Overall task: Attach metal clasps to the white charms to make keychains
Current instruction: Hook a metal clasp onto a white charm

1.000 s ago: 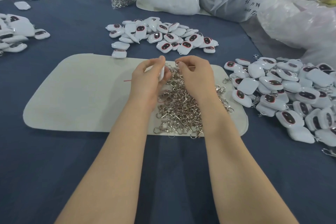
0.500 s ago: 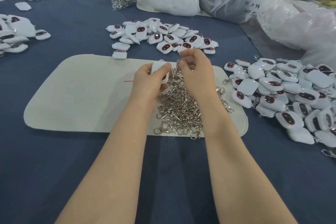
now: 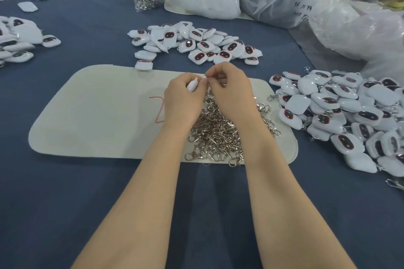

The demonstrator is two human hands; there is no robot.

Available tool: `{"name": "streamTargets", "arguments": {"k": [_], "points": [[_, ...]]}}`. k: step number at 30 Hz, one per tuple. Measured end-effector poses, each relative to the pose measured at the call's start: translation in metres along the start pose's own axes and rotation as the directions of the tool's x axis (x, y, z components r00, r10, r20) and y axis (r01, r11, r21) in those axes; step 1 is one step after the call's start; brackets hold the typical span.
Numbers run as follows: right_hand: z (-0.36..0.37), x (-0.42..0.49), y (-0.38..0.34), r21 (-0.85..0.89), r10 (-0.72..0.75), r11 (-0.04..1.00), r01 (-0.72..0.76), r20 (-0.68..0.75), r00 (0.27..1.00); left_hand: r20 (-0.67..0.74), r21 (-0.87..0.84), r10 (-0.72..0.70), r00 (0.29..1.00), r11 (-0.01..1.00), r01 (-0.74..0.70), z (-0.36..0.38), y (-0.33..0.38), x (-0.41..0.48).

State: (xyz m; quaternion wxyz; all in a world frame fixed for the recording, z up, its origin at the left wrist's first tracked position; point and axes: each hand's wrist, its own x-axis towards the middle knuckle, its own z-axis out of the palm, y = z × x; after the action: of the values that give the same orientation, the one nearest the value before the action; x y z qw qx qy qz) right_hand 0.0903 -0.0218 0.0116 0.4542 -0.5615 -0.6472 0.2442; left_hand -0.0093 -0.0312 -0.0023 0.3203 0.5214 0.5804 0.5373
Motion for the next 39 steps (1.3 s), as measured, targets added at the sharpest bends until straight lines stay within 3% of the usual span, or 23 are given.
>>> {"name": "streamTargets", "arguments": {"k": [10,19,27,39], "points": [[0.005,-0.003,0.001,0.024,0.013,1.000,-0.013,-0.012,1.000,-0.083,0.015,0.037,0.996,0.999,-0.036,-0.001,0.001,0.000],[0.009,-0.002,0.004,0.027,0.075,0.997,-0.074,-0.040,0.996,-0.058,0.071,0.042,0.997,0.997,-0.038,0.000,0.000,0.000],[0.012,-0.003,0.007,-0.037,0.025,0.999,-0.026,-0.020,0.999,-0.040,0.058,0.032,0.999,0.998,-0.030,0.001,-0.001,0.001],[0.014,-0.006,0.002,0.093,0.018,0.996,-0.010,-0.091,0.996,-0.056,0.030,0.045,0.997,0.999,-0.043,0.001,-0.003,0.002]]}}
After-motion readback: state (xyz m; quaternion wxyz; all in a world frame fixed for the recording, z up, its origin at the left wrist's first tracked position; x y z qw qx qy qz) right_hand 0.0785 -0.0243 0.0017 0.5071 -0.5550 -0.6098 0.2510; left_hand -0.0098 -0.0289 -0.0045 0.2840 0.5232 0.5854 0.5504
